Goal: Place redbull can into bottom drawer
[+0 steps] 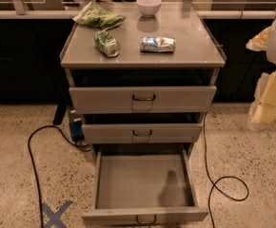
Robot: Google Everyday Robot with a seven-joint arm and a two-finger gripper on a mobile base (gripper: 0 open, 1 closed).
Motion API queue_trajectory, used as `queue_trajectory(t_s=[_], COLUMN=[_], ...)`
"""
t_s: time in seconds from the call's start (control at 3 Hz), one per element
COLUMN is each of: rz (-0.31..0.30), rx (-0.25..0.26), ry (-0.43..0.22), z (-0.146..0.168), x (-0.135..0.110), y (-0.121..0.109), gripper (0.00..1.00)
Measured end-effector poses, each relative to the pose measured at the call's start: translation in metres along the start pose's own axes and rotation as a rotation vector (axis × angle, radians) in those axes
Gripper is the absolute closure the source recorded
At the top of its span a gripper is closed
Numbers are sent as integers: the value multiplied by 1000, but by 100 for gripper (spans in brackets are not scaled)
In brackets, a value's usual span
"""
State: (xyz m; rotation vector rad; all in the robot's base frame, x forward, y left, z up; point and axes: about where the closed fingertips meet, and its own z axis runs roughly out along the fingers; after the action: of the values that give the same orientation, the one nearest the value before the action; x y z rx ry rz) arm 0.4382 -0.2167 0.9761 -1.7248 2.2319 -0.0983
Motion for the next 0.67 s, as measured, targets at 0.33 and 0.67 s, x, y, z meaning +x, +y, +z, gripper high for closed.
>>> queue_trajectory(t_s=[0.33, 0.67], rz=[-4, -72], rx=[9, 18], ry=[-1, 0], z=[0, 14], x=[-1, -22], y=[-2, -28], gripper=[0, 0])
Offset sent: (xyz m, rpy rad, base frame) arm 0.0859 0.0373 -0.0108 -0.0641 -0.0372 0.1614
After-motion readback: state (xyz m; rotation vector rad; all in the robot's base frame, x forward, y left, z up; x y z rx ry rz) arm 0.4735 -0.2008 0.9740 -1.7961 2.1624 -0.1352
